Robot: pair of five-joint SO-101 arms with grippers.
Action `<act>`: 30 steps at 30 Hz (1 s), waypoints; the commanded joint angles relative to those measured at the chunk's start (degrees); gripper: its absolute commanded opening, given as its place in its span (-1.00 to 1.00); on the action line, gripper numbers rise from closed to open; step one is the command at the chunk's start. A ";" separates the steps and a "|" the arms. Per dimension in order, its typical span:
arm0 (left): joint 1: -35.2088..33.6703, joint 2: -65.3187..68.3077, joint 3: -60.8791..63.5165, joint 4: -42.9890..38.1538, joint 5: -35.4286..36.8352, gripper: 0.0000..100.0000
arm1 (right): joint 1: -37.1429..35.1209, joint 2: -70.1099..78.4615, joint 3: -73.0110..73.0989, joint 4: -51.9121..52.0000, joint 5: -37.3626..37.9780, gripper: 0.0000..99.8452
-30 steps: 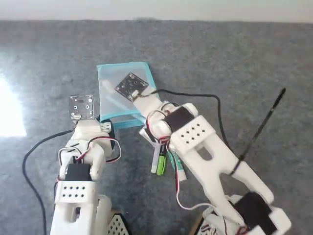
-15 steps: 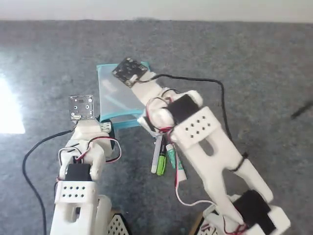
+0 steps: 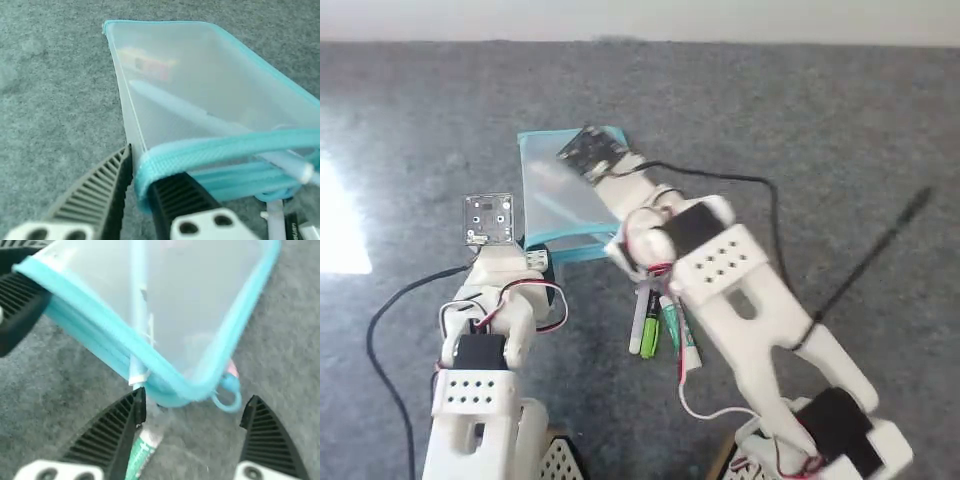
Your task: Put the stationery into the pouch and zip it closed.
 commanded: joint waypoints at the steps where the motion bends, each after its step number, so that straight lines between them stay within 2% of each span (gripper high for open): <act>1: -0.26 -0.79 -0.40 -0.62 -0.53 -0.97 | -2.15 3.38 -3.96 -1.89 0.35 -0.38; 8: 0.00 -0.62 -0.40 -0.62 -0.62 -0.97 | -2.07 5.41 -10.02 -1.80 0.26 -0.38; 15: -0.26 -0.53 -0.40 -0.62 -0.62 -0.97 | 1.80 -12.53 -8.79 6.02 -2.02 -0.38; 19: 0.00 -0.53 -0.40 -0.62 -0.62 -0.97 | 5.49 -19.74 3.43 8.48 -1.93 -0.38; 24: 0.00 -0.53 -0.40 -0.62 -0.62 -0.97 | 6.11 -20.26 22.68 2.95 -0.18 -0.38; 30: -0.44 -0.79 0.04 -0.62 -0.62 -0.97 | 6.11 -20.35 32.44 0.57 -2.46 -0.38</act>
